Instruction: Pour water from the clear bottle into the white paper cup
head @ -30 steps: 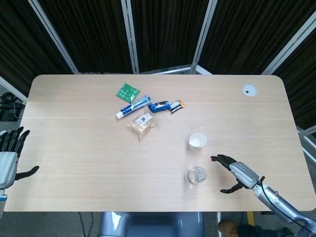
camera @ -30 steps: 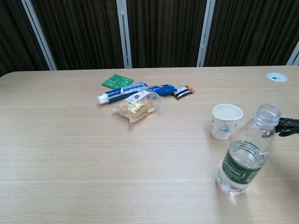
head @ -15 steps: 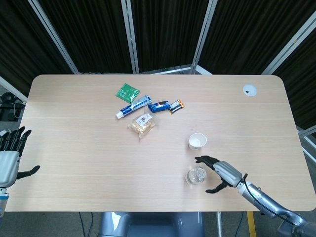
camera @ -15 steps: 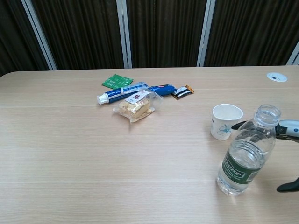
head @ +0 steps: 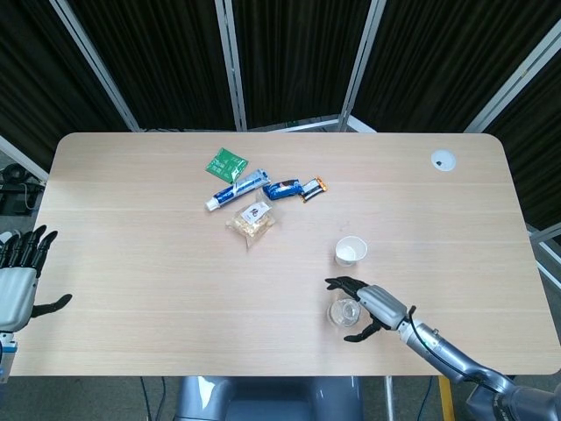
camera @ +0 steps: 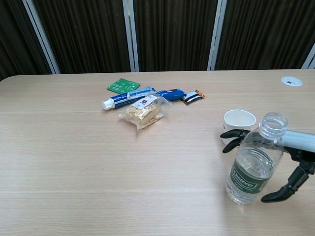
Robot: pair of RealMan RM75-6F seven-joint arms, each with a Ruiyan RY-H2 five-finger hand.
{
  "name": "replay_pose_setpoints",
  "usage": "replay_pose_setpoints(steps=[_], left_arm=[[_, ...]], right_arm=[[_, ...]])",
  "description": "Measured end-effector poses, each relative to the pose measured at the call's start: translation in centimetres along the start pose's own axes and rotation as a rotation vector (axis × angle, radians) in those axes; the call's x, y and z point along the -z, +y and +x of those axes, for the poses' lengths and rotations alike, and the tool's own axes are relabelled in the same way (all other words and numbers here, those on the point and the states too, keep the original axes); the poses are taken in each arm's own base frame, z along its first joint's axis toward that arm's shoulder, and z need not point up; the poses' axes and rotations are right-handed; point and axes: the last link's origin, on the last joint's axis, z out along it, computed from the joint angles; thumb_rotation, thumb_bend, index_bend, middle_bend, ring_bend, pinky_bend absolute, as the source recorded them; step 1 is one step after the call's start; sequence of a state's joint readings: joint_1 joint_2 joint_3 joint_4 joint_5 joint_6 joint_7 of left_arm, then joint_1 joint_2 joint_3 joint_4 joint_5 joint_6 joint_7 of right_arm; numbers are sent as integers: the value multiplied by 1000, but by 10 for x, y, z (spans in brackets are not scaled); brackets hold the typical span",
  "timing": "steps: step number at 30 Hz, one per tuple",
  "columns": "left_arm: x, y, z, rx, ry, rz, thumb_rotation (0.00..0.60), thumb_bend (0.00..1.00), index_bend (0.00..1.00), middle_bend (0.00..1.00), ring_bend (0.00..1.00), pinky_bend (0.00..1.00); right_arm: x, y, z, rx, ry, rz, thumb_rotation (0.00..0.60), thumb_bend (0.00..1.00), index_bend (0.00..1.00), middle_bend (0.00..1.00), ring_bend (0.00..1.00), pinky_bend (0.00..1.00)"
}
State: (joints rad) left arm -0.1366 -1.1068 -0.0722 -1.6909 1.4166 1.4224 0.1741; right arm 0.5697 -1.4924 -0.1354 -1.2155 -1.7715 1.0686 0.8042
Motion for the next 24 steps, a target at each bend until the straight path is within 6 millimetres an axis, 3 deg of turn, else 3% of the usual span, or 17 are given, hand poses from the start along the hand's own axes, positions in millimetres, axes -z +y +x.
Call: replay_pose_setpoints(steps=[10,17,19,24], left_arm=[[-2,-4,1,10,0,11,600,0,0,0,0,0],[-3,-5,2,17,-1,12,600,0,0,0,0,0],[-4,-5,3,18,-1,12,600,0,0,0,0,0],[-4,-5,2,16,-2,12,600,0,0,0,0,0]], right_arm=[[-15,-5,-5,-42,15,-18,600,0,83,192,95,136],[-21,-4,-7,-120,38,-44,600,0,239,350,263,220],[-22,-4,-8,-130,46,-41,600,23,277,395,325,283],[-23,-6,-9,-155,65,-29,600,212,368,511,468,429]])
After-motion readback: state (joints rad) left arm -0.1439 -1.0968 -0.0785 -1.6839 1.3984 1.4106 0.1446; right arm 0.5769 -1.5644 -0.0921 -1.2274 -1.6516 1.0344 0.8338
